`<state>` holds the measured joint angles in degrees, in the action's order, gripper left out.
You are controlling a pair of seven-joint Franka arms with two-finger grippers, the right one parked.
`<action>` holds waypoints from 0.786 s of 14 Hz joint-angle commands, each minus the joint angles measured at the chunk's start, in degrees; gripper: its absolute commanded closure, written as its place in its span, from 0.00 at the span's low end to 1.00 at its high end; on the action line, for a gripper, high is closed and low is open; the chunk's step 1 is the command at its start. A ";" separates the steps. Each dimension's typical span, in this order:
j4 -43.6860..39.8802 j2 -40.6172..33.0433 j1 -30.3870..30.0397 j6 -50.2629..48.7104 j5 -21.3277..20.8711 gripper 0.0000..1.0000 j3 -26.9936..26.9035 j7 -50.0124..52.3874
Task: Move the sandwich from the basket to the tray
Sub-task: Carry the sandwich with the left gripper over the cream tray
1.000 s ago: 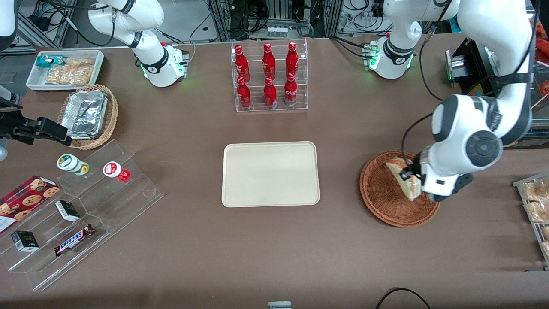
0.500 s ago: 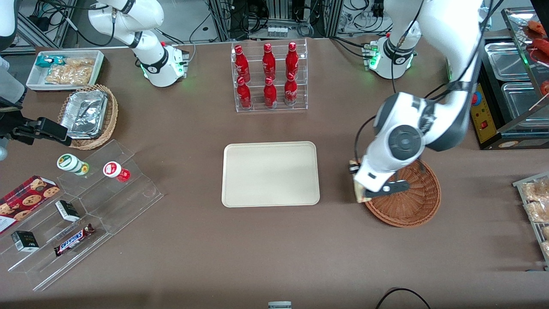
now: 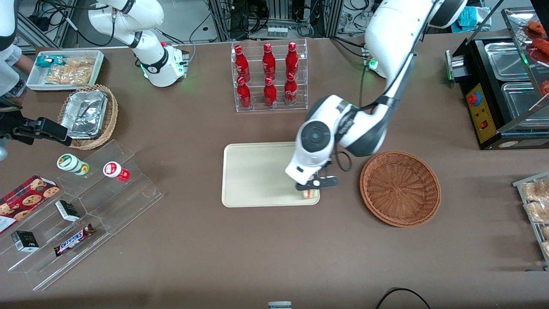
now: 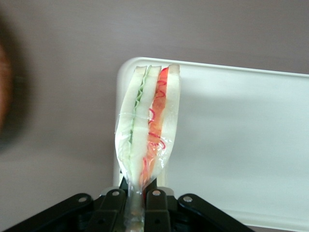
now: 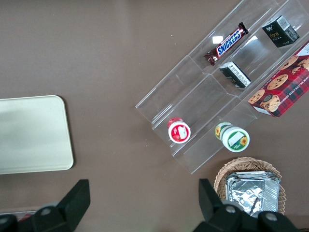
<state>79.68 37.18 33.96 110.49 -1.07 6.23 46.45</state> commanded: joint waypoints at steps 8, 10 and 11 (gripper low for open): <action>-4.27 6.94 5.95 6.84 0.01 0.97 2.38 2.07; -4.27 7.29 5.95 6.84 0.80 0.97 2.56 2.33; -4.27 7.99 6.03 6.84 1.67 0.95 2.73 2.94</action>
<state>76.95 43.64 39.74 117.36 -0.59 8.79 48.59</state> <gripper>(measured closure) 0.863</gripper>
